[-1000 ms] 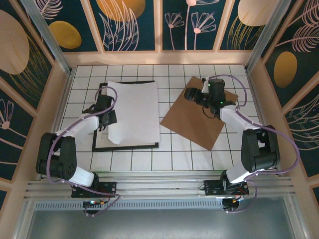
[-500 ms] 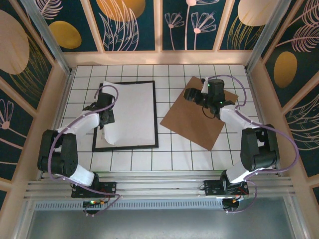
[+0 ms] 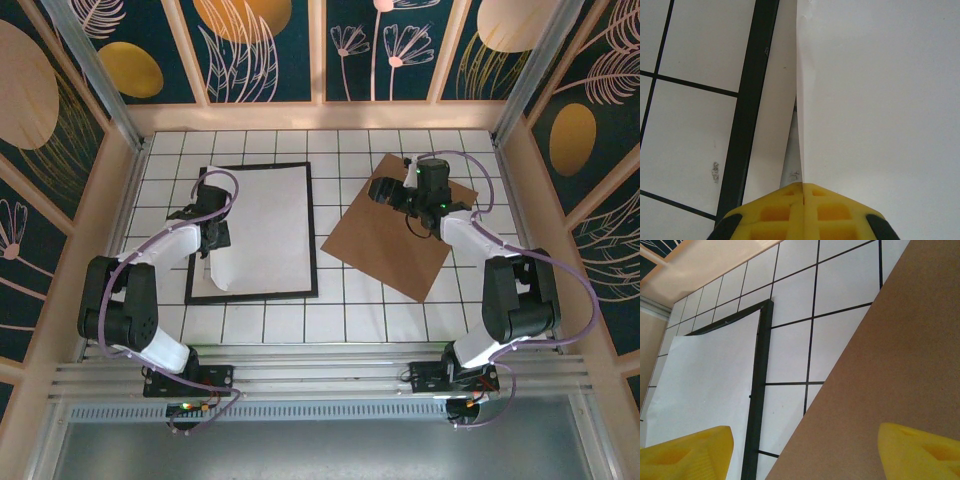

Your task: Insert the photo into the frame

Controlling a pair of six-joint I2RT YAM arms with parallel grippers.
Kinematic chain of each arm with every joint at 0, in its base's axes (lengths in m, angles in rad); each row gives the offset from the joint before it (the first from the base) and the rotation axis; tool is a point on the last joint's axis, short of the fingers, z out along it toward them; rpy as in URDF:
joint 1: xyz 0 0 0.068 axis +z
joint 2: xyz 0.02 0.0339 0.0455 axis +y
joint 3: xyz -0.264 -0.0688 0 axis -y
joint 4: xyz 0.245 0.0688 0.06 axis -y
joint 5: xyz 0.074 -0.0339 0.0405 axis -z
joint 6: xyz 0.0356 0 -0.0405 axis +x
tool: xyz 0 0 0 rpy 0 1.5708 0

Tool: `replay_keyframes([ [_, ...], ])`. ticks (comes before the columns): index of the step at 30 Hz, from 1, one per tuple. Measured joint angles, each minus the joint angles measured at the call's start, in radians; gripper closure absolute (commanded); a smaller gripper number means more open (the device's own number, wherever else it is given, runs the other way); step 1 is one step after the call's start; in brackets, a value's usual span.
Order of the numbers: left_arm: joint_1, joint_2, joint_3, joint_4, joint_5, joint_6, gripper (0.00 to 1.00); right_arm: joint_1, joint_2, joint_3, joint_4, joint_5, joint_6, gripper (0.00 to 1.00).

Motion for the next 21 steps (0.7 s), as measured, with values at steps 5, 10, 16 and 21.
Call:
replay_keyframes([
  [5,0.0,-0.004,0.0,-0.001,0.0,-0.003,1.0,0.0,0.01,0.0,0.0,0.0,0.0,0.24],
  [10,0.0,-0.005,0.0,-0.004,0.0,-0.003,1.0,0.0,0.014,0.0,0.0,0.0,0.0,0.24],
  [16,0.0,-0.005,0.0,-0.006,-0.006,-0.003,1.0,0.0,0.014,0.0,0.0,0.0,0.0,0.24],
  [21,0.0,-0.013,0.0,-0.019,-0.016,-0.003,1.0,0.0,0.016,0.0,0.0,-0.001,0.0,0.24],
])
